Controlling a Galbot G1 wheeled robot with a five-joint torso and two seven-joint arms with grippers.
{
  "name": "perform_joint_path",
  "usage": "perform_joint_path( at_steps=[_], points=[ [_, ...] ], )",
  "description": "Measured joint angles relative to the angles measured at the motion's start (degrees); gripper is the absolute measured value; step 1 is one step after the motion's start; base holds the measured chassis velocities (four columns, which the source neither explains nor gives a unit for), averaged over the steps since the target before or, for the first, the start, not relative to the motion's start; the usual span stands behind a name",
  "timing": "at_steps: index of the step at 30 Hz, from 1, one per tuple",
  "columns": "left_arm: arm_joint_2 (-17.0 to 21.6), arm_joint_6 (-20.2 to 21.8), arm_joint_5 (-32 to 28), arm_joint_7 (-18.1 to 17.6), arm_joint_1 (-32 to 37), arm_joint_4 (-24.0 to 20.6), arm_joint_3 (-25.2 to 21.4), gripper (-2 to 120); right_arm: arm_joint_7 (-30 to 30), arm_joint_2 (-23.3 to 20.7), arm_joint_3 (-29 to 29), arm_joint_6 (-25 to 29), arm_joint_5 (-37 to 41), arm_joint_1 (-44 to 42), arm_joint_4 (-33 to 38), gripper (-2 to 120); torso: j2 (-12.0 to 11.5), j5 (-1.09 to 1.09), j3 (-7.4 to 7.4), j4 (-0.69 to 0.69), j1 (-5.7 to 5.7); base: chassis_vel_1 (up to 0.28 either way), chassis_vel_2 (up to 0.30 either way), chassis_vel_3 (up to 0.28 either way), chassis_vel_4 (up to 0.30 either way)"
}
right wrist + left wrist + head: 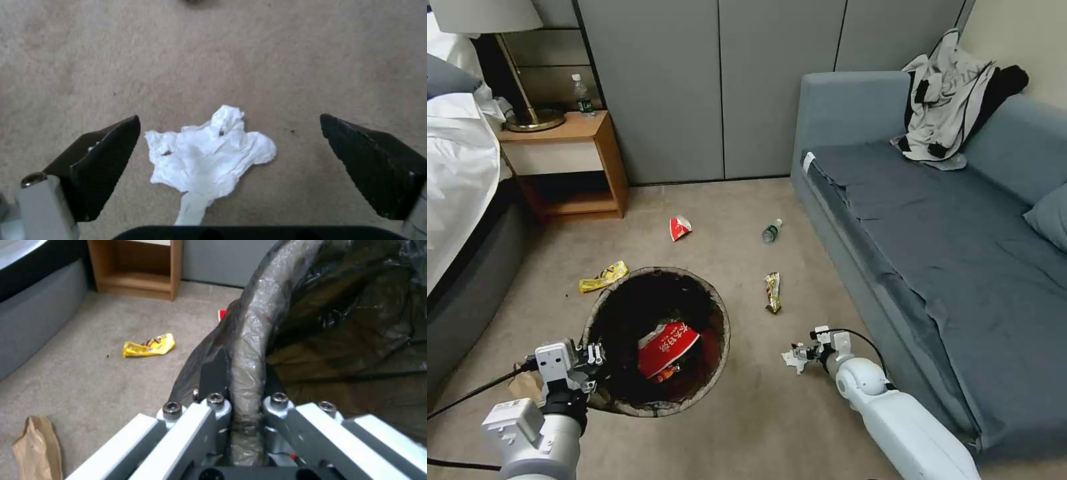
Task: Pick up the trash bin, then pick up the garbage from the floor and place it into the trash bin.
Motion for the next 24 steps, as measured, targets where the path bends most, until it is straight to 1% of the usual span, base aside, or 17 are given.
perform_joint_path(
  at_steps=[6,13,16,24],
  points=[
    [-0.12,-0.02,0.01,0.00,0.09,0.00,-0.15,3,-0.14,1.98,0.44,0.63,-1.27,0.65,-3.30,100,0.00,0.00,0.00,0.00,0.00,0.000,0.000,0.000,0.000],
    [-0.30,-0.06,0.03,0.01,0.12,0.00,-0.19,3,-0.43,3.18,1.28,1.16,-2.50,0.92,-5.59,100,0.00,0.00,0.00,0.00,0.00,0.000,0.000,0.000,0.000],
    [-0.40,-0.11,0.06,0.01,0.11,0.00,-0.15,3,-0.61,4.49,2.24,1.59,-3.62,1.12,-7.56,100,0.00,0.00,0.00,0.00,0.00,0.000,0.000,0.000,0.000],
    [-0.53,-0.12,0.12,-0.02,0.25,0.00,-0.15,3,-1.21,6.10,3.36,2.68,-5.53,1.20,-10.00,100,0.00,0.00,0.00,0.00,0.00,0.000,0.000,0.000,0.000]
  ],
)
